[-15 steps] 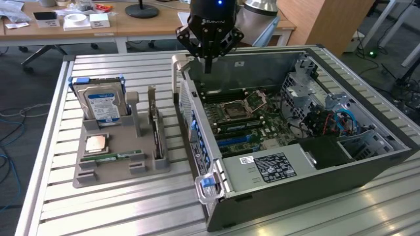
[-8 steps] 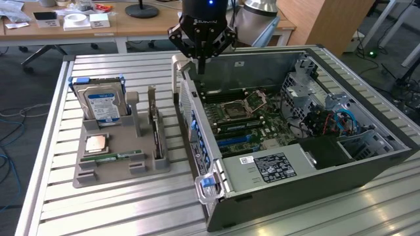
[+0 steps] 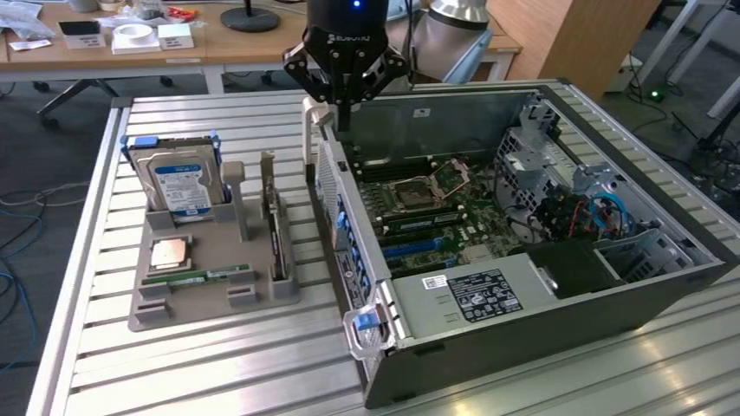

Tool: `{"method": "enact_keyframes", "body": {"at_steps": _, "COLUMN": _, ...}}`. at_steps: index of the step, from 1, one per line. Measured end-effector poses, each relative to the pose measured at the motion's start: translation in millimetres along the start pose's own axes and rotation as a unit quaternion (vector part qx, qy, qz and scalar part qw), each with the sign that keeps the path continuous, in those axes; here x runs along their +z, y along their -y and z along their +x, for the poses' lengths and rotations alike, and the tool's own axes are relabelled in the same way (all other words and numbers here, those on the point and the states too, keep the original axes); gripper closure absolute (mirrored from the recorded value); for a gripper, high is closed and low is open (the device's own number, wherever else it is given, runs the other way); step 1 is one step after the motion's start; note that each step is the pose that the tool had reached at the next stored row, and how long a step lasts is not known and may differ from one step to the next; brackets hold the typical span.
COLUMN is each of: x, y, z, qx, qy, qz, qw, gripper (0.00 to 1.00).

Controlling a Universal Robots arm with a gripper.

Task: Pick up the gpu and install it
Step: 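Reach for the gpu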

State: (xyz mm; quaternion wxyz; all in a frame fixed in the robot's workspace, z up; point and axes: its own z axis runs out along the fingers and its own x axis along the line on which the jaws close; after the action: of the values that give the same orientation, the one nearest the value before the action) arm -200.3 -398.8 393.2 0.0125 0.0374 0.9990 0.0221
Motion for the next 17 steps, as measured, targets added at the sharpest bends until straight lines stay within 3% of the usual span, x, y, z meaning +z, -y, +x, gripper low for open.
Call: {"method": "enact_keyframes", "body": {"at_steps": 17, "x": -0.1, "y": 0.3, "z": 4.0, "qx": 0.0, "qy": 0.0, "qz": 0.0, "qw": 1.0, "gripper": 0.89}}
